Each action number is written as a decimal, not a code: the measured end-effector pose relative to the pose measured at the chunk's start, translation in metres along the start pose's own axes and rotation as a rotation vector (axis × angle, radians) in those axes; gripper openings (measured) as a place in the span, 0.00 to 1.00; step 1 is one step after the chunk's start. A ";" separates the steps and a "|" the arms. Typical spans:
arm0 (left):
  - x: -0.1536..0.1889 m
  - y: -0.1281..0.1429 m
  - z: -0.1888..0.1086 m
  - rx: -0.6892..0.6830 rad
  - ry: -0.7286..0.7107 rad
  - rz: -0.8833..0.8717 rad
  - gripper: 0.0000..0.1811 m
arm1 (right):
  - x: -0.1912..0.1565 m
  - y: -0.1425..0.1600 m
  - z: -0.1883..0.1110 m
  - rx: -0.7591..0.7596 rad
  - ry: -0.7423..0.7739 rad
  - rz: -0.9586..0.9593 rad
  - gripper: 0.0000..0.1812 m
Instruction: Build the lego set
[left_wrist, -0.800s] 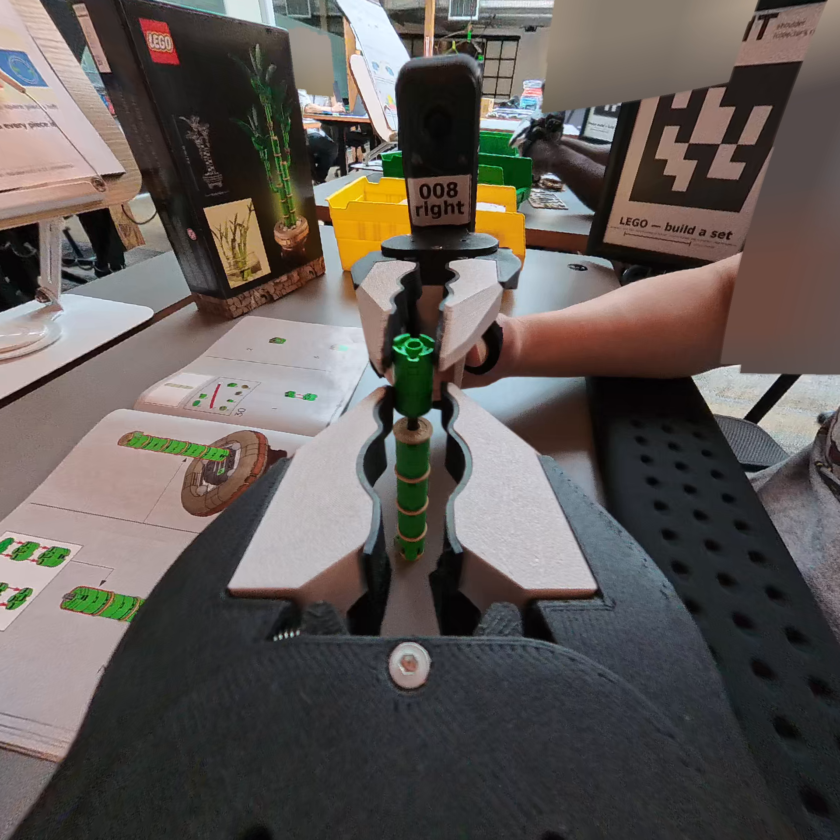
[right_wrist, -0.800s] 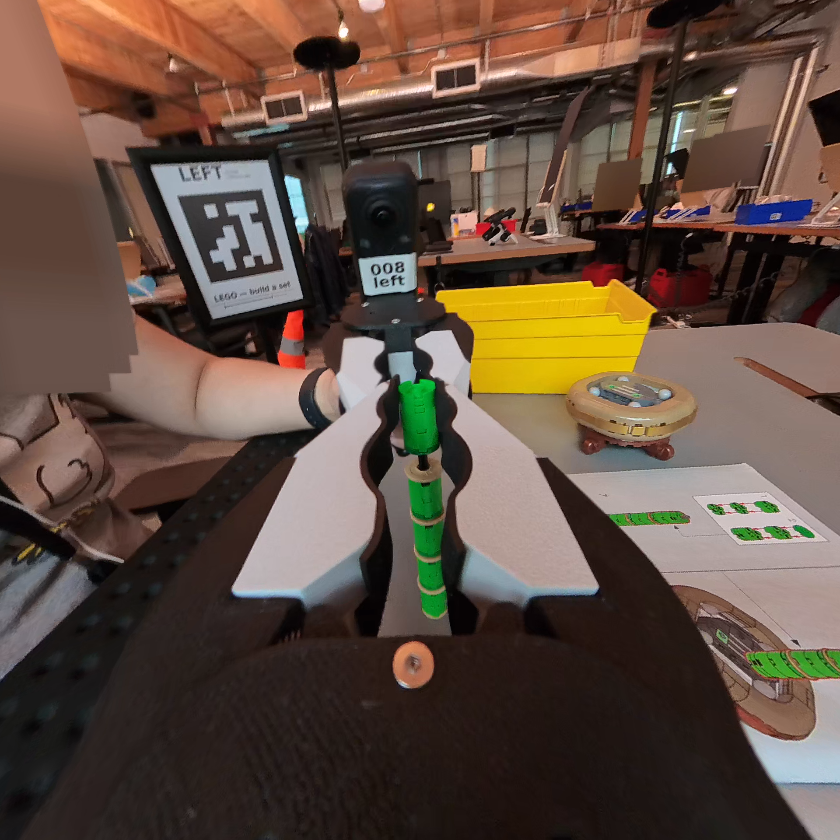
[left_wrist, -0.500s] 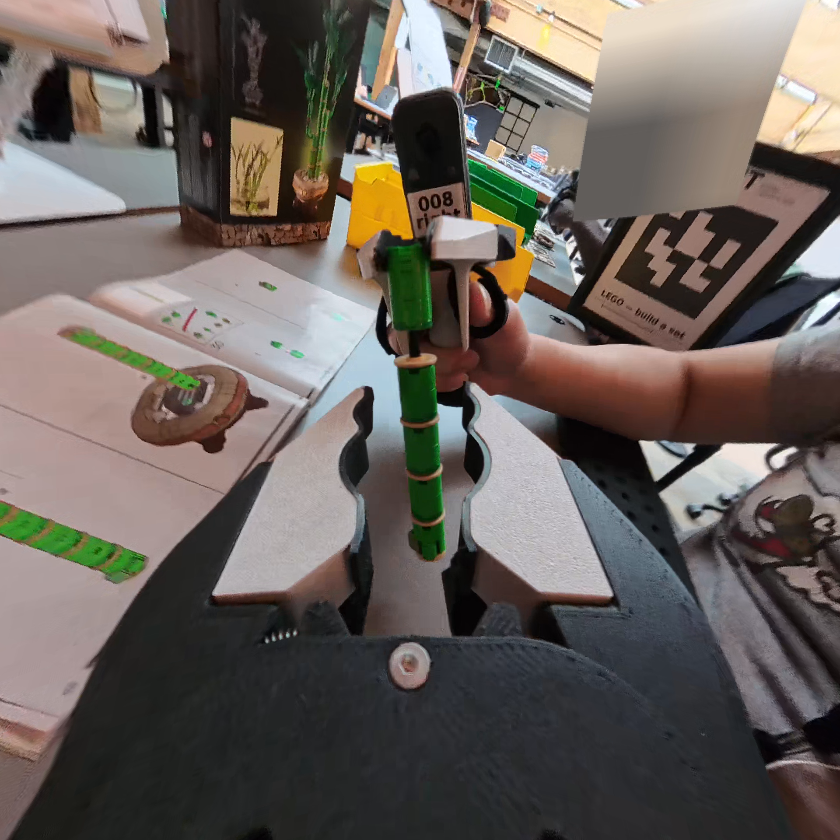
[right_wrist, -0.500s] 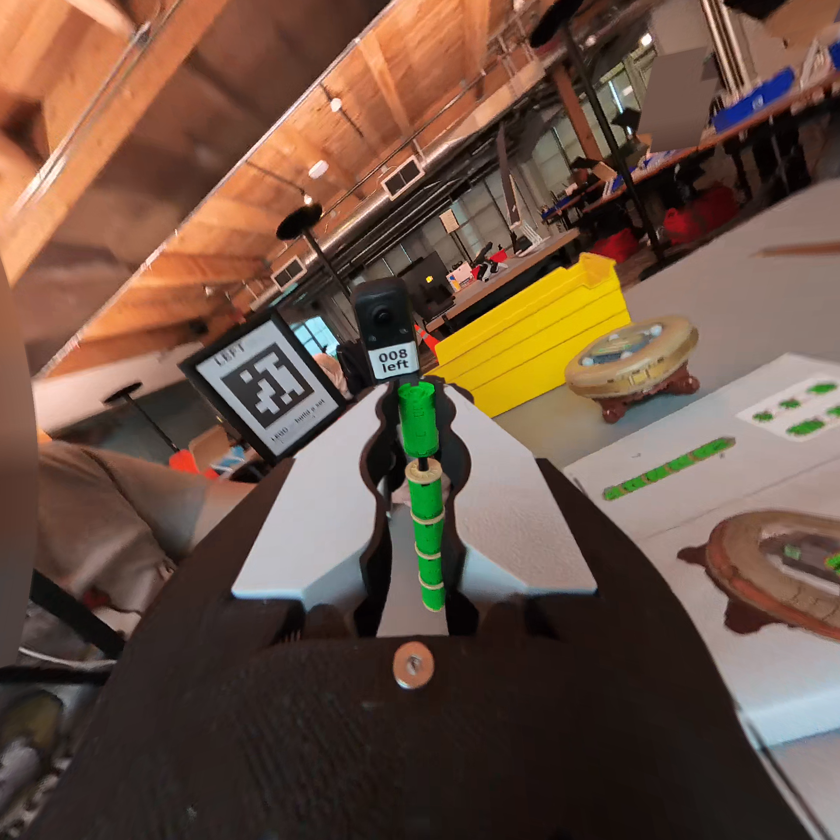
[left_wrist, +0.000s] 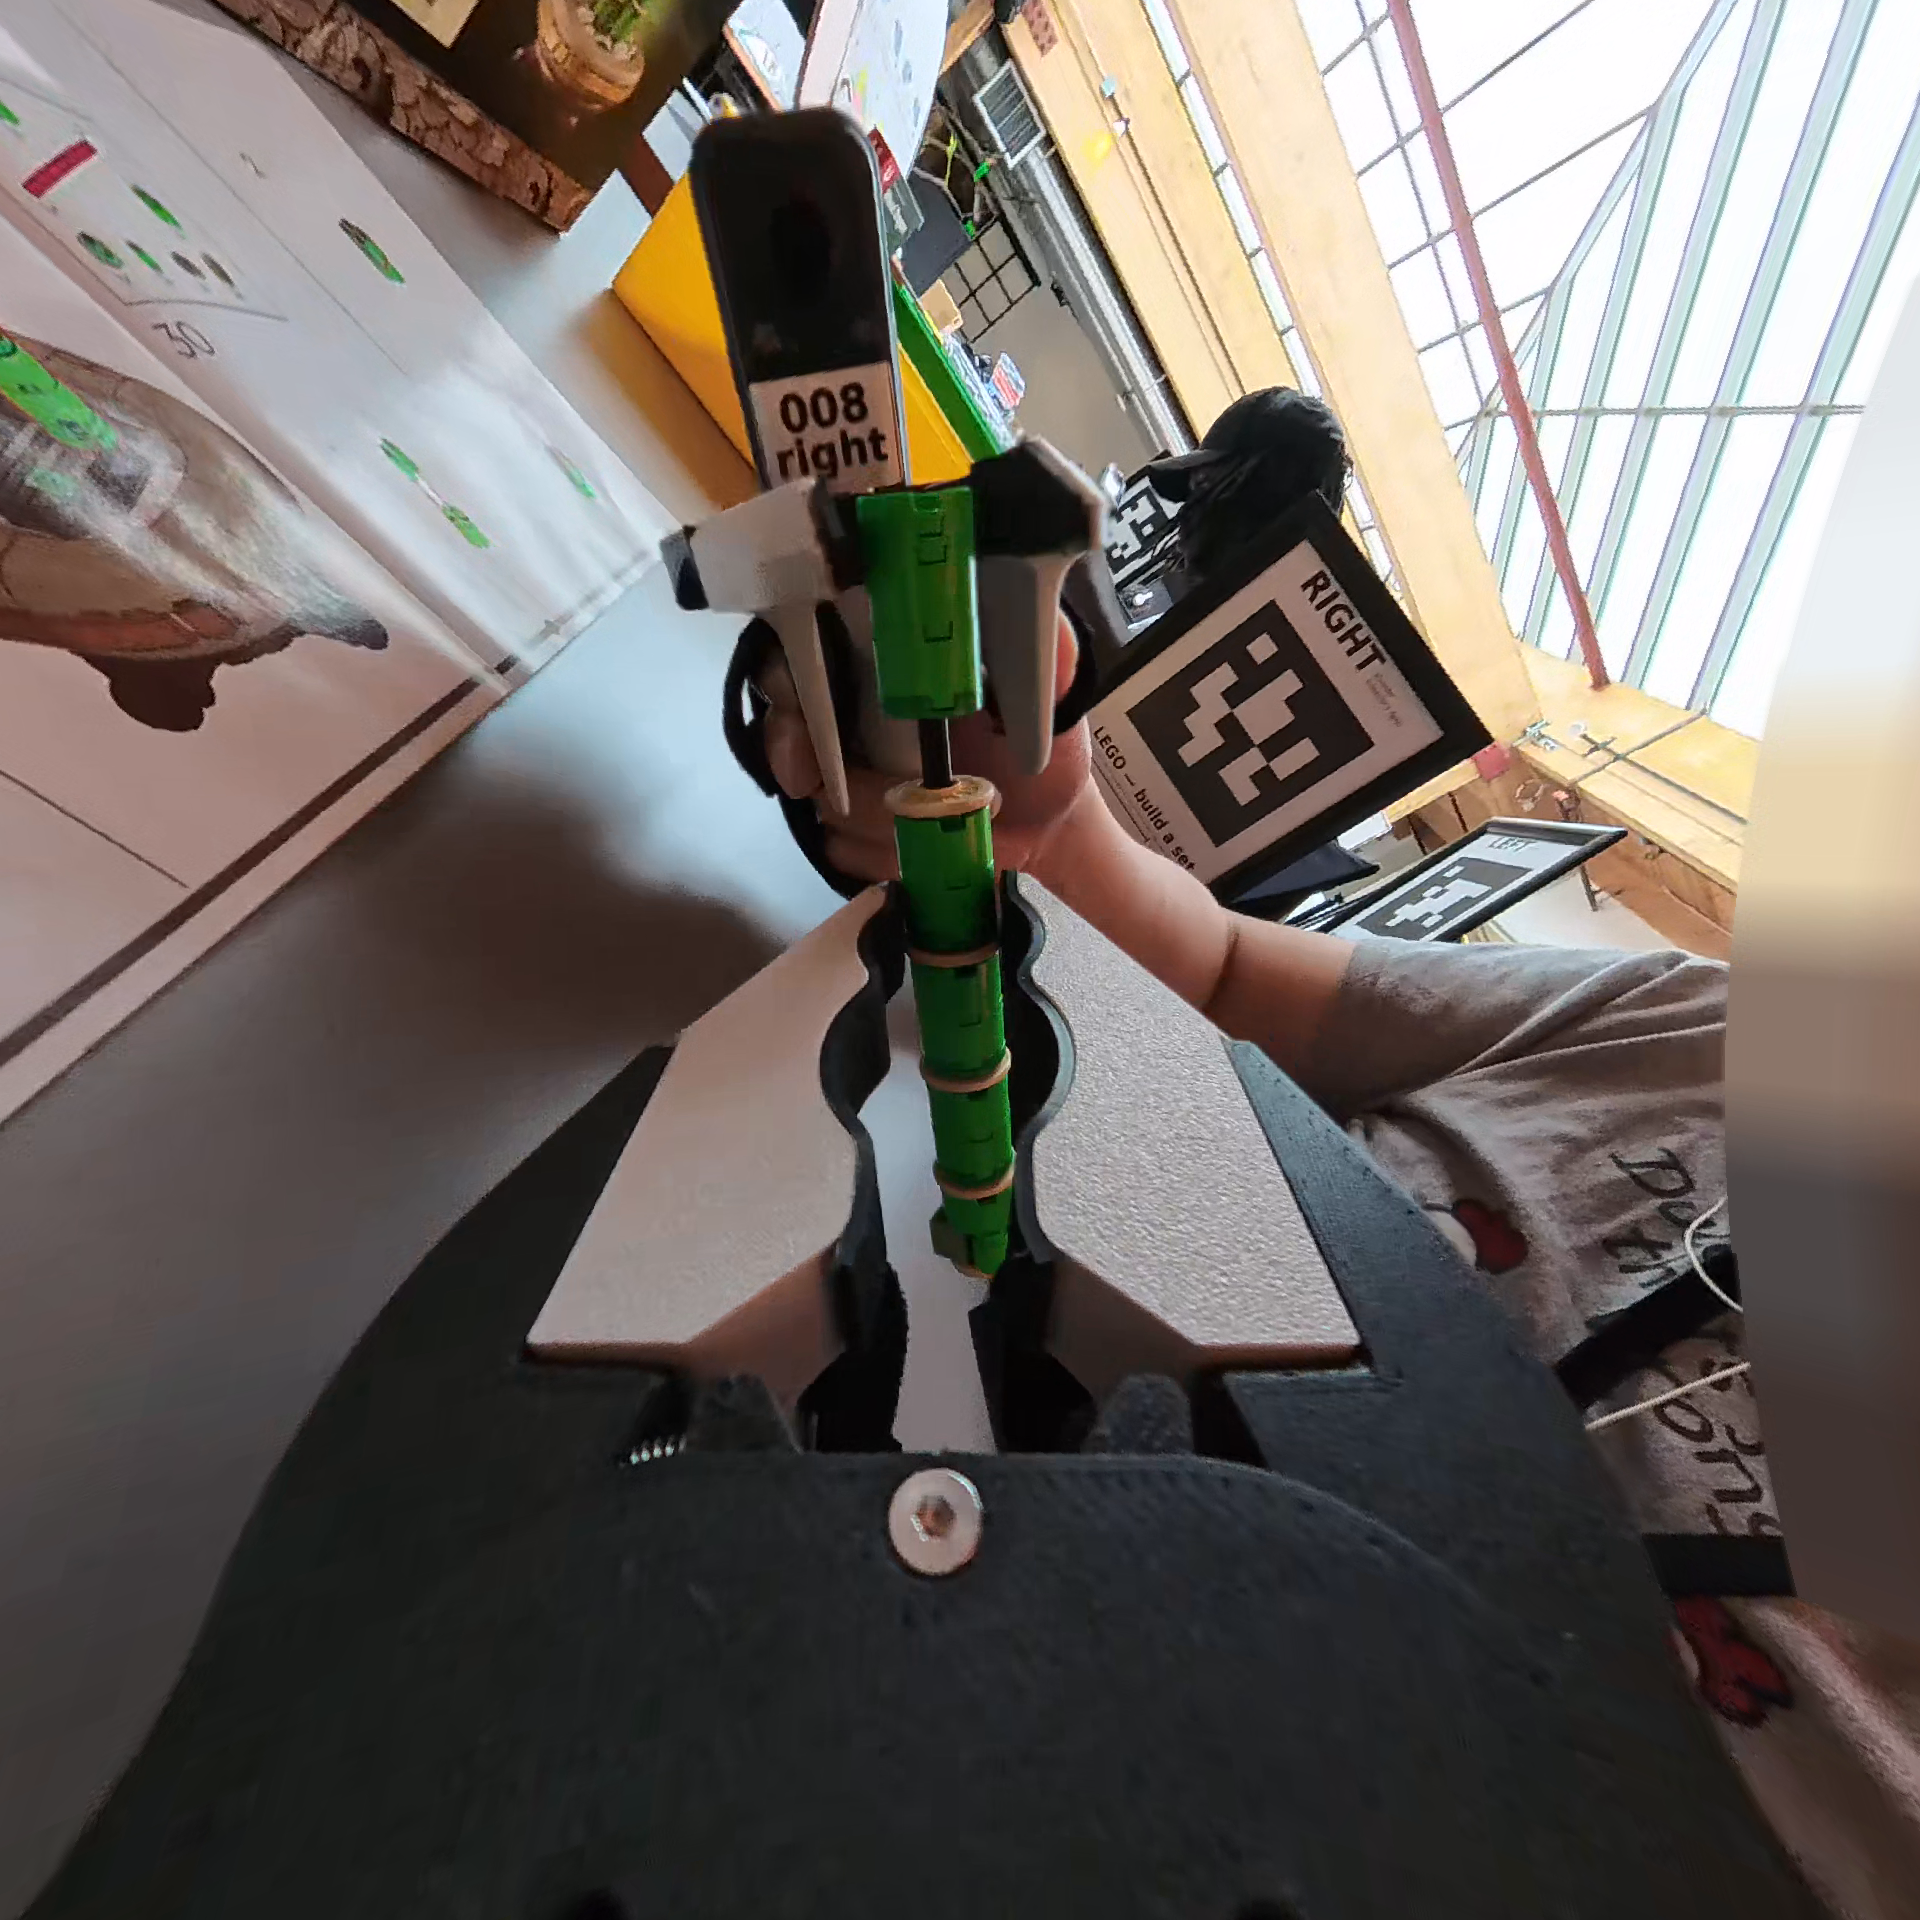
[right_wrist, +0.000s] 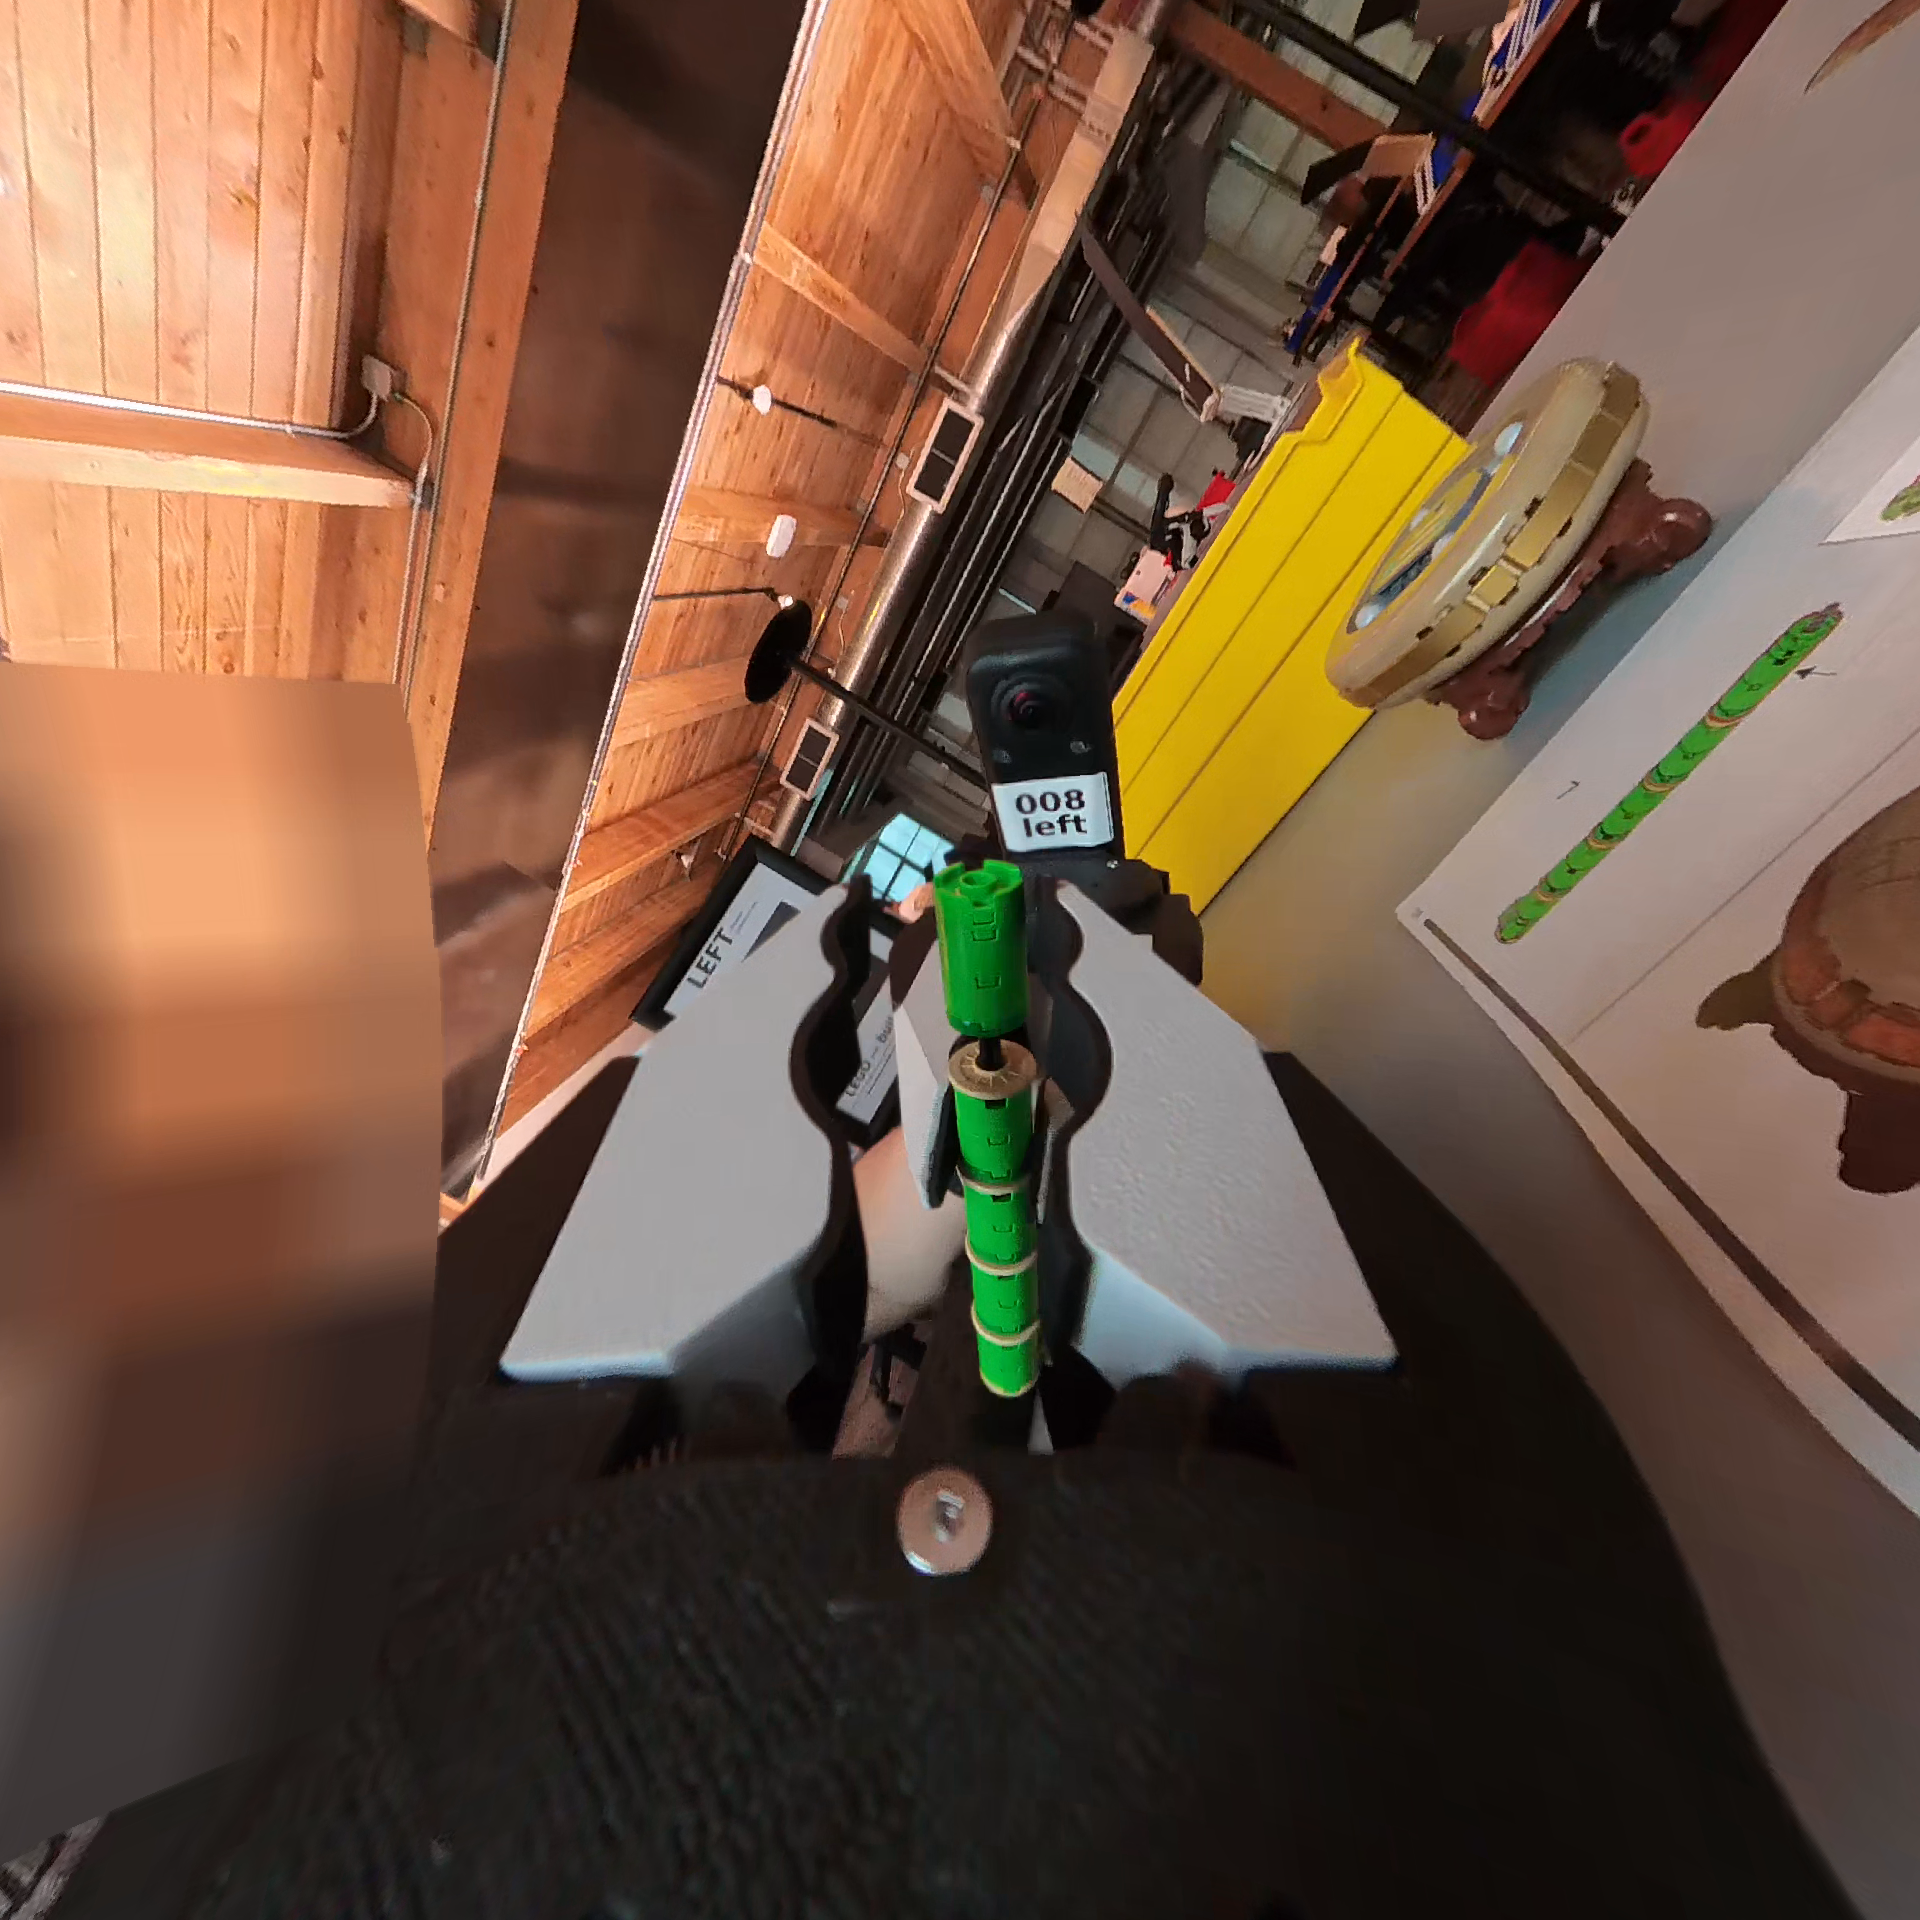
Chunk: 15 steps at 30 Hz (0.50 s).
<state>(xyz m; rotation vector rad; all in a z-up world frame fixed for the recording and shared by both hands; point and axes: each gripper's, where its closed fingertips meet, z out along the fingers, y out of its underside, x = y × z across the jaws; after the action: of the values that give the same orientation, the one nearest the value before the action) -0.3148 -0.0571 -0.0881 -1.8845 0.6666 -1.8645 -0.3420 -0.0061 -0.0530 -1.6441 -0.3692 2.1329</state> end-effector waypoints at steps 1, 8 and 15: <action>-0.002 0.001 0.000 -0.010 -0.006 0.005 0.09 | 0.001 0.003 0.001 -0.017 0.002 0.000 0.18; -0.005 0.004 0.002 -0.044 -0.040 0.115 0.09 | -0.004 0.007 0.004 -0.079 0.013 -0.122 0.09; 0.004 0.003 0.008 -0.046 -0.124 0.556 0.11 | -0.044 0.032 0.010 -0.255 0.018 -0.758 0.09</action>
<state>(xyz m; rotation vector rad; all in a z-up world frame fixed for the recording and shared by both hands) -0.3075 -0.0622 -0.0866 -1.6052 1.0664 -1.3772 -0.3477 -0.0550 -0.0279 -1.3343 -1.0955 1.5339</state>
